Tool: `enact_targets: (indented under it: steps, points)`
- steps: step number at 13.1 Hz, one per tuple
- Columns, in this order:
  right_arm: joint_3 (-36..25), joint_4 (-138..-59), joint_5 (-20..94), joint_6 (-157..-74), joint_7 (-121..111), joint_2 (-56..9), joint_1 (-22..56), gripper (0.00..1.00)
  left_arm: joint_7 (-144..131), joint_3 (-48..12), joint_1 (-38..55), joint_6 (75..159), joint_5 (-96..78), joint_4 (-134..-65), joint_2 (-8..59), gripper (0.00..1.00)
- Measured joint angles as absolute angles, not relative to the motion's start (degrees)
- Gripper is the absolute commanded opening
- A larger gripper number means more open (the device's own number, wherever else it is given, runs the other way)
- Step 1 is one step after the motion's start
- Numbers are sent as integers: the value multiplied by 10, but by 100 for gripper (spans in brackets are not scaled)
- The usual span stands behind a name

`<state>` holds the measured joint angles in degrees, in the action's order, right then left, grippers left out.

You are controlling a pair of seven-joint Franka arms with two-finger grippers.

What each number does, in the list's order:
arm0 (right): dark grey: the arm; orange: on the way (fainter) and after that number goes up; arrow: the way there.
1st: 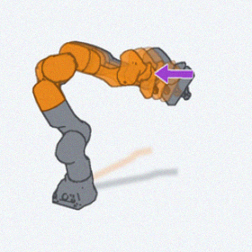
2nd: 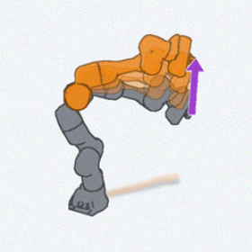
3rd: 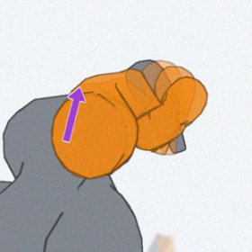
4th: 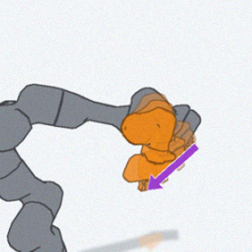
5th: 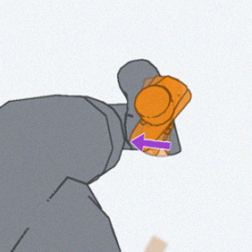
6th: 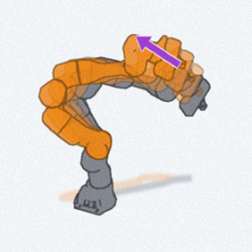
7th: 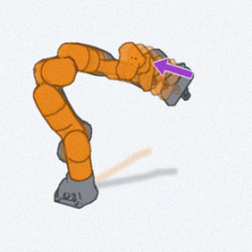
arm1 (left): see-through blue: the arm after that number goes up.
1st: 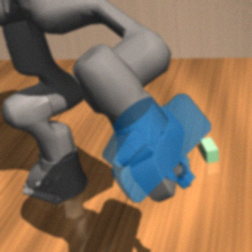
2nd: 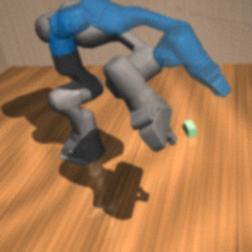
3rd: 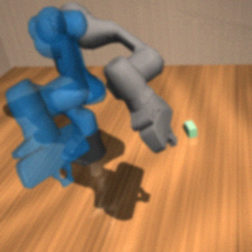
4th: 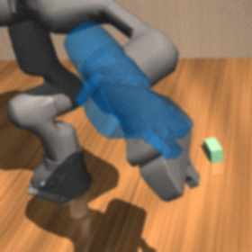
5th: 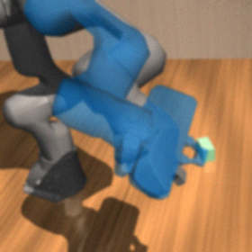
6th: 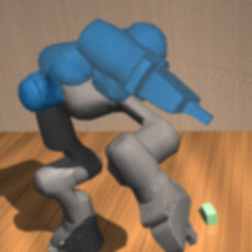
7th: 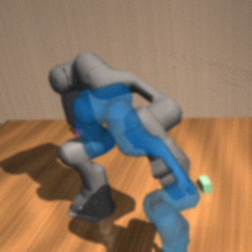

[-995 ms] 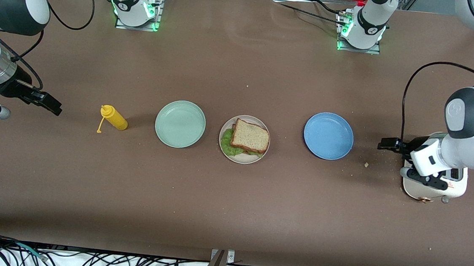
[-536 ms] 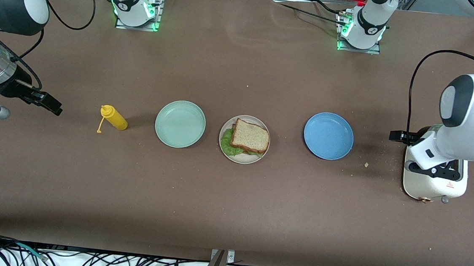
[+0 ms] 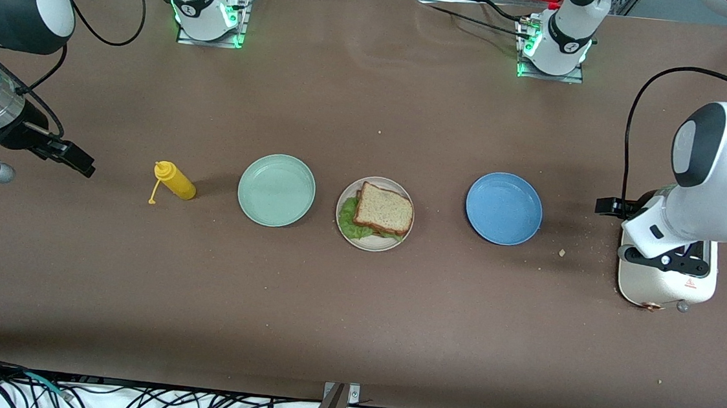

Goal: Make sandwich in beige plate with both arms

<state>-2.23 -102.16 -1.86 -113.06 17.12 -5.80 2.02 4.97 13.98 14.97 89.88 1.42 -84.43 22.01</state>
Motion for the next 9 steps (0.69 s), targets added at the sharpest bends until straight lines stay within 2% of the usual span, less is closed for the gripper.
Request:
enact_targets:
  steps: [2,6,9]
  points:
    - [-22,-1022,-19,-1131,171,-58,20,100,48,134,144,897,13,-835,217,100]
    - [-22,-1022,-19,-1130,171,-58,20,100,48,37,67,886,25,-837,179,100]
    - [-22,-1022,-19,-1130,171,-58,20,100,48,24,50,877,26,-865,129,100]
